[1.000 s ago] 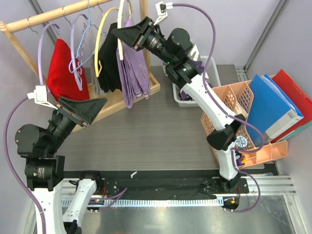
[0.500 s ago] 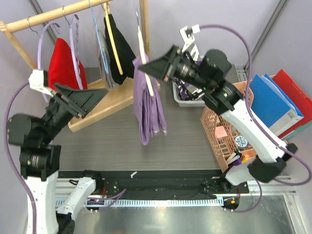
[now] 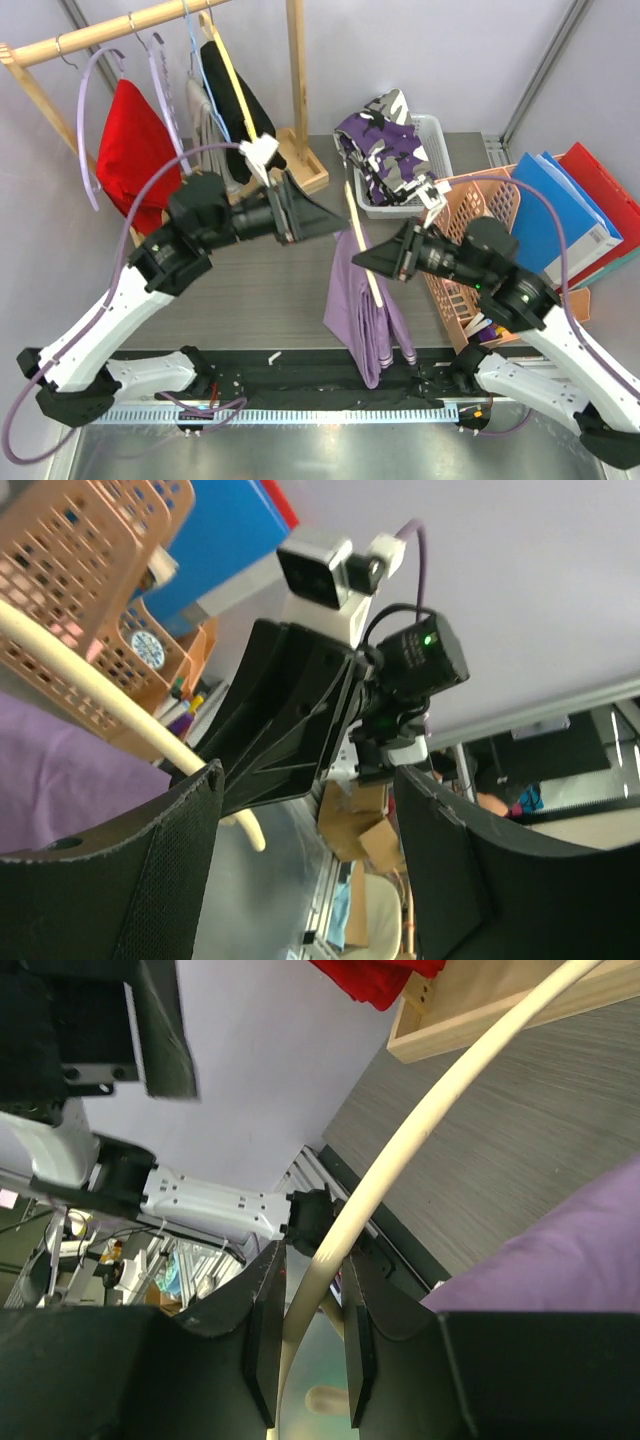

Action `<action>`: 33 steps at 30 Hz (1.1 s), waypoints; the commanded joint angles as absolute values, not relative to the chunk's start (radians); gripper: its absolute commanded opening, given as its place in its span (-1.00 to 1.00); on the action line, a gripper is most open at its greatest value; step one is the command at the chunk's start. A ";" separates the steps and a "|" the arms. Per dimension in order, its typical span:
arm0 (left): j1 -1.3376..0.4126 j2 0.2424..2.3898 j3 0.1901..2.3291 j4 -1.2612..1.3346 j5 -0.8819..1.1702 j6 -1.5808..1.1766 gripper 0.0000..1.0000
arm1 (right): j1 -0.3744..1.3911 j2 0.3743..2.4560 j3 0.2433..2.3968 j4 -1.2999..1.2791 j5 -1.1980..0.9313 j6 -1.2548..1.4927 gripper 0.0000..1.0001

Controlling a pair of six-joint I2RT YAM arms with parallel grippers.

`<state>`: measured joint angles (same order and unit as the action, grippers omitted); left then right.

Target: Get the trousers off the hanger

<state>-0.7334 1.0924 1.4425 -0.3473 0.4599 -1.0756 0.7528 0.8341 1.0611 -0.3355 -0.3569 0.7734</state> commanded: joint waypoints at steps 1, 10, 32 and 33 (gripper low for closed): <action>-0.971 1.040 1.373 -0.305 0.127 -0.993 0.38 | 0.756 0.637 1.020 -0.195 -0.344 0.767 -0.98; -1.198 1.112 1.267 -0.146 -0.081 -1.078 0.37 | 0.756 0.447 0.913 -0.229 -0.397 0.781 -0.98; -1.235 1.316 1.376 -0.011 -0.261 -1.082 -0.02 | 0.756 0.373 0.868 -0.302 -0.460 0.785 -0.98; -1.230 1.309 1.377 -0.020 -0.267 -1.072 -0.12 | 0.756 0.374 0.873 -0.331 -0.450 0.784 -0.98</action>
<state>-1.2377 1.3277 1.3109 -0.0853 -0.1940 -1.1316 0.7528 0.3813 0.8471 -0.3912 -0.4248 0.7940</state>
